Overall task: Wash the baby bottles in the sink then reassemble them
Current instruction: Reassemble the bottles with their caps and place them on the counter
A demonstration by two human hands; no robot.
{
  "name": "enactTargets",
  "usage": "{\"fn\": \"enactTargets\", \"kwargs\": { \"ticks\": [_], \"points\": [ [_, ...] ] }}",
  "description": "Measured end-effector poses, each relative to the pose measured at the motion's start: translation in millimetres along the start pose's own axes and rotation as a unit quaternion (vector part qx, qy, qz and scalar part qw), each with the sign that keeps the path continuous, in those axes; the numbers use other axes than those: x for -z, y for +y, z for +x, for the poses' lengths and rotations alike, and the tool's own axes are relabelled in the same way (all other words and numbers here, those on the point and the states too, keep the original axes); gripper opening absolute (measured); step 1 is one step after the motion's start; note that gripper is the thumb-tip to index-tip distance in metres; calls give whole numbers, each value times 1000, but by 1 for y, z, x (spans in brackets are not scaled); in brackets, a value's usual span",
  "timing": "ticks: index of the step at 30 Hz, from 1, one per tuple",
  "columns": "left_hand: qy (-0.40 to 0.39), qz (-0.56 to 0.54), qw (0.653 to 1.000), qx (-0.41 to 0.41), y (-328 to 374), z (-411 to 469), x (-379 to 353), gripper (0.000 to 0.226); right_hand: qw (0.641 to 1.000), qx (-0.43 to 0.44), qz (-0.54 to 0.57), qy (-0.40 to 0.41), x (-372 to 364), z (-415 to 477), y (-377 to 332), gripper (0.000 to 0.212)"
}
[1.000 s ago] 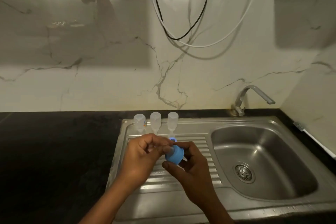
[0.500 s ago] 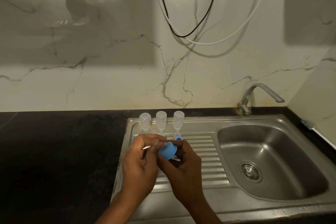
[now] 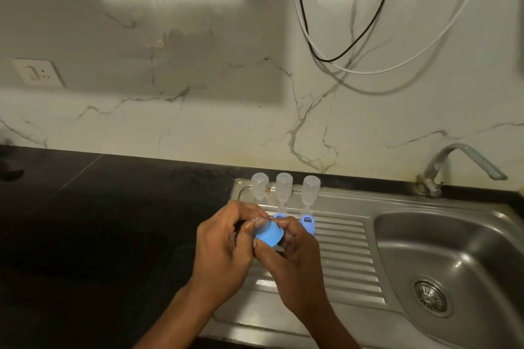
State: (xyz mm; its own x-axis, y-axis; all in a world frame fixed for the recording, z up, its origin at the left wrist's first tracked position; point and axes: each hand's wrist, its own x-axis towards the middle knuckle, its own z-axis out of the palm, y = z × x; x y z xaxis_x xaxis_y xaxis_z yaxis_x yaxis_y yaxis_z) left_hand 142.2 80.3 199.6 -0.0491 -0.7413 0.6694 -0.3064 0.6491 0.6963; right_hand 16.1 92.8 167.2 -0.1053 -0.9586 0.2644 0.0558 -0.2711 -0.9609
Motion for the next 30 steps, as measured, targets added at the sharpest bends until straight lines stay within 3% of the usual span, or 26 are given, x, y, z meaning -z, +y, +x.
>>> {"fn": "enactTargets", "kwargs": {
  "ticks": [6,8,11,16,22,25,30],
  "points": [
    [-7,62,997,-53,0,-11,1,9,996,-55,45,-52,4,-2,2,41],
    [-69,12,997,11,1,-4,3,6,980,-110,119,-114,16,-2,0,39],
    [-127,-121,972,156,6,15,8,11,928,-188,264,-182,25,-4,-6,56],
    [-228,-228,907,269,-2,14,10,28,890,-237,345,-182,17,-8,-7,56],
    [-186,-232,910,289,-11,8,5,29,873,-281,373,-141,13,-11,-2,50],
    [-154,-233,921,270,-16,7,8,27,869,-299,358,-163,10,-10,2,54],
    [-149,-250,907,304,-20,6,12,30,866,-299,343,-208,9,-10,8,64]
  ]
}}
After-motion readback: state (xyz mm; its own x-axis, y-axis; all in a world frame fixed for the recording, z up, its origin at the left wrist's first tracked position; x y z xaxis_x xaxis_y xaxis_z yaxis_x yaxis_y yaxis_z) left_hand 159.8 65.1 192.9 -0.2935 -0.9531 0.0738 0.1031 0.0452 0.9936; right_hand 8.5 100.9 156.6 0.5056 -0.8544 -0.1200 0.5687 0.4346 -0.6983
